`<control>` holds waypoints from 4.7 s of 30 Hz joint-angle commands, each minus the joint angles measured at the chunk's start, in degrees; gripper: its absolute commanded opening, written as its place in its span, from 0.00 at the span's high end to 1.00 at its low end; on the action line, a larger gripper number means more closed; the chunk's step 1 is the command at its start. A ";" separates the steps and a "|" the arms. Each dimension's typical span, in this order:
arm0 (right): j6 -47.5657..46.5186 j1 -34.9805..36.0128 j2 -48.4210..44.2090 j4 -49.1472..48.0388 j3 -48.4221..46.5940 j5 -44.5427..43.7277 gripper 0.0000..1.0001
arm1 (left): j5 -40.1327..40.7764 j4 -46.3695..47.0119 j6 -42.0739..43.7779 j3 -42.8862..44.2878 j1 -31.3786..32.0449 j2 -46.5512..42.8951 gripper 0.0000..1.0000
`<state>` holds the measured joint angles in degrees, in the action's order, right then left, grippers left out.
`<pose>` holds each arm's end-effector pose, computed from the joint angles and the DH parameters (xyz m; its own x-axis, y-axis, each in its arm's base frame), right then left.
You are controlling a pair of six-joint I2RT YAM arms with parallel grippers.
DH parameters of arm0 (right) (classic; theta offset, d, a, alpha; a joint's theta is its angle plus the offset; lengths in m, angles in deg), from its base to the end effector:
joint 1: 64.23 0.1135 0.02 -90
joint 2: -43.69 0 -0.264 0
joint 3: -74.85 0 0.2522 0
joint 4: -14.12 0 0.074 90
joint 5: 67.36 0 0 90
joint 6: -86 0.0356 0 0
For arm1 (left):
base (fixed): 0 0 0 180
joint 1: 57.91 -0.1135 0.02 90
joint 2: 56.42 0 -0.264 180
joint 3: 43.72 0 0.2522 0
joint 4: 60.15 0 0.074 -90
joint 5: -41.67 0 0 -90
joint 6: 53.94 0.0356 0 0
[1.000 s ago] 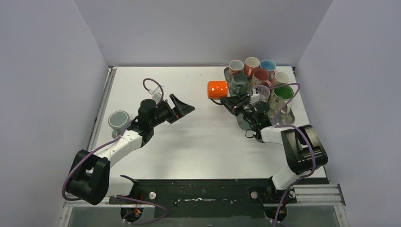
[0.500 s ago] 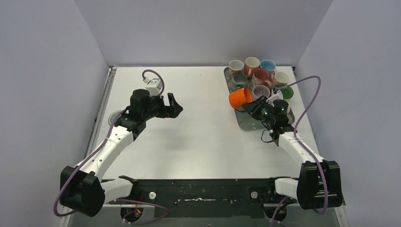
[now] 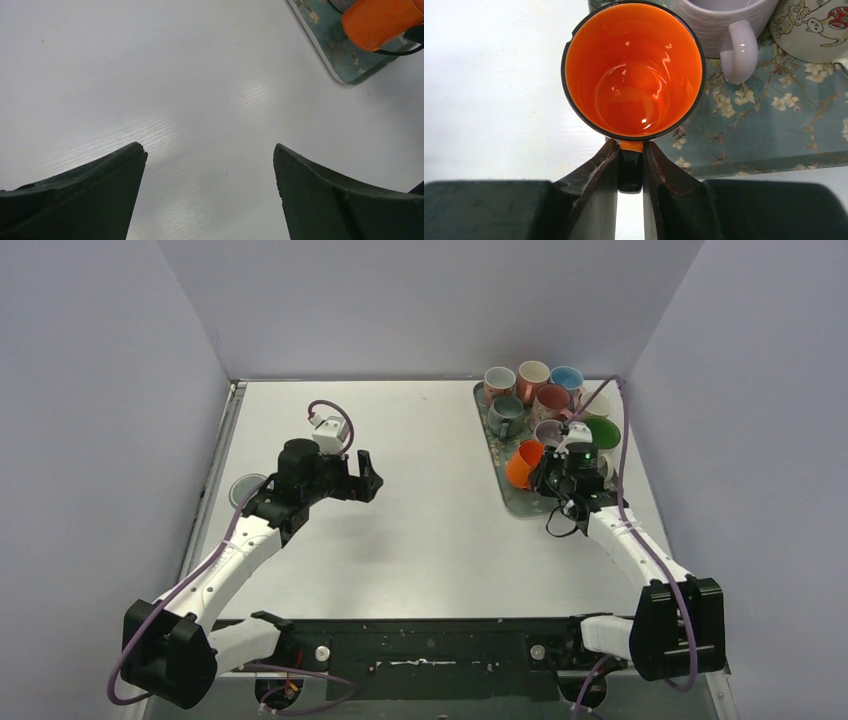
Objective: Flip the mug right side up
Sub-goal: Place the cup on the tray, then turn over the cup at the corner of the board.
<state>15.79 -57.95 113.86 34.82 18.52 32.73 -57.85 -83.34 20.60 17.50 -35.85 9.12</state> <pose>0.2629 0.0352 0.2397 -0.6153 0.2676 -0.7414 -0.0455 0.9270 0.3724 0.2378 -0.1027 0.2844 -0.5476 -0.0618 -0.8345 0.3739 0.8741 -0.3101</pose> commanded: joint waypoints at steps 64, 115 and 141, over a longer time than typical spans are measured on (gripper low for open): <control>-12.02 8.83 15.35 -23.17 -4.30 -15.66 0.57 | 17.21 -2.59 4.78 -0.59 0.96 -5.33 0.03; 0.28 16.94 -11.95 -11.48 -4.11 5.69 0.00 | 27.18 -0.54 -16.53 -5.76 -33.67 3.81 0.03; 0.37 16.64 -12.77 -11.29 -4.19 4.69 0.00 | 24.35 -6.13 -25.05 -6.84 -17.46 2.78 0.16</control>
<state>16.32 -41.27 103.04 25.42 15.46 38.08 -38.24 -85.46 0.36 7.43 -57.27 11.04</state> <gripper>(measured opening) 0.999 0.845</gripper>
